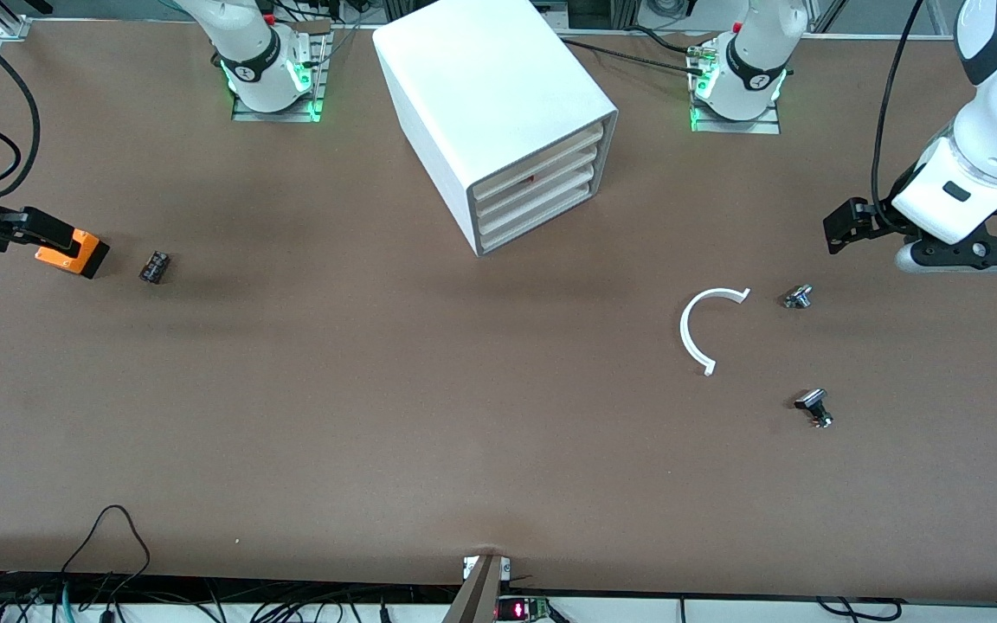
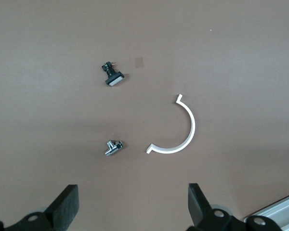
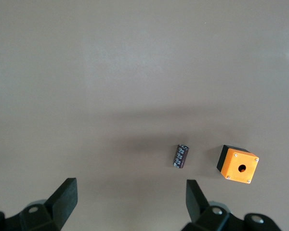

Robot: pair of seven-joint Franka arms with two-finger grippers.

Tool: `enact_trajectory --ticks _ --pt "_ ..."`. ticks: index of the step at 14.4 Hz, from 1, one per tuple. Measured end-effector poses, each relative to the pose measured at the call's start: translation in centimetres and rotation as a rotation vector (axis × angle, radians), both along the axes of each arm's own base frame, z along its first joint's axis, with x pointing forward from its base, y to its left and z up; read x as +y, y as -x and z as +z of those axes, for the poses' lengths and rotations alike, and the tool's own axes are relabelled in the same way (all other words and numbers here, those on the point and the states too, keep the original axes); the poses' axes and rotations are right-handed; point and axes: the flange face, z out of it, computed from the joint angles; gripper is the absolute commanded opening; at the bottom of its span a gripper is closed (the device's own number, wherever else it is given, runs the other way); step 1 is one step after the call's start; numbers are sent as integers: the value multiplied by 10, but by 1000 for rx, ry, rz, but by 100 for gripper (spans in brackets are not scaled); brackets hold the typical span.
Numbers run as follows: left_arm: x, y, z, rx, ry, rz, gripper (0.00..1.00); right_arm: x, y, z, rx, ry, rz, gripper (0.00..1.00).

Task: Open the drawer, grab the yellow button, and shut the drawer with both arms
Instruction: 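Move the left gripper toward the white drawer cabinet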

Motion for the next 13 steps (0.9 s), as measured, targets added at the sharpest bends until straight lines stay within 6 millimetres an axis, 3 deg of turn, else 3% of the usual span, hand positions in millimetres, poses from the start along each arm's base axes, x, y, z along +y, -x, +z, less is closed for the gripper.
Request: enact_trajectory --ticks 8,13 --pt "-3 0 0 1 0 -6 100 0 0 0 0 0 0 100" --pt "-45 9 -1 19 -1 -79 100 0 0 0 0 0 1 100"
